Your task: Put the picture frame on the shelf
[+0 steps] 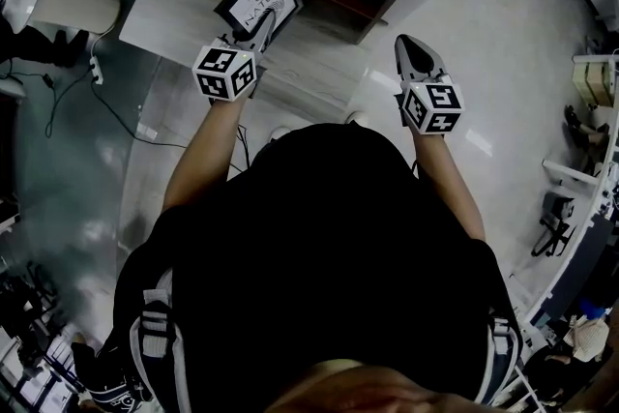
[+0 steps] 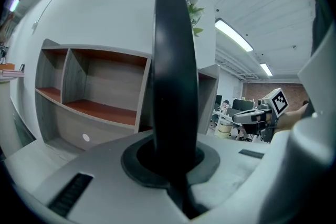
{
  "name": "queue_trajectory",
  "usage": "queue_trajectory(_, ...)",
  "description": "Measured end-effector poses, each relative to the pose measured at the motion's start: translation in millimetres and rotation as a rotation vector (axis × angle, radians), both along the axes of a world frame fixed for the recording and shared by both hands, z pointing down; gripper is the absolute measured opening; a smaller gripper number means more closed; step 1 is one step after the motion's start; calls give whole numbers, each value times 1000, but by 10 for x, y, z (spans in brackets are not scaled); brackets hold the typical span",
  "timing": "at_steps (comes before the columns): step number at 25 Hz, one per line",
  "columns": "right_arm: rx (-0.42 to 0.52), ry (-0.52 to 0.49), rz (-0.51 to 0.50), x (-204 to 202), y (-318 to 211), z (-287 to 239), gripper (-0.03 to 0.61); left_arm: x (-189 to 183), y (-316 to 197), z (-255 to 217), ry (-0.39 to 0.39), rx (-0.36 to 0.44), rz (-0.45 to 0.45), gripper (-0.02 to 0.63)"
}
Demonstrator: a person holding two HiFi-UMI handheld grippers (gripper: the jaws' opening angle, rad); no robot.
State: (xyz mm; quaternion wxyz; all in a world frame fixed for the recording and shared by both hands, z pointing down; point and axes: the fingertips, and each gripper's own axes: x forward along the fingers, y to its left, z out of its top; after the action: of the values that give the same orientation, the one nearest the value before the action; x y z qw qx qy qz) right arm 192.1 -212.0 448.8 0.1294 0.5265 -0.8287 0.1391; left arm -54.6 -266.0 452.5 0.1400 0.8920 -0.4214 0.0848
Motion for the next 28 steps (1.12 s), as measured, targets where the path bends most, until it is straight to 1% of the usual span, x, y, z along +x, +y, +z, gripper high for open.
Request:
queue_trajectory(13,-44,-1,-1,155,-75,231,15,240,-410,254,6,-27,-29,28)
queue_trajectory(17,-51,1,-8,185,-122,283,16,298,-539,319,-7,-23,-34,28)
queue_trajectory(24,-68,13,-24,201,-175,367,17,323,-728,416,-3,-28,-66,28)
queue_trajectory(28,-78,18,-32,205,-205,410,17,339,-843,465,-15,-23,-81,28)
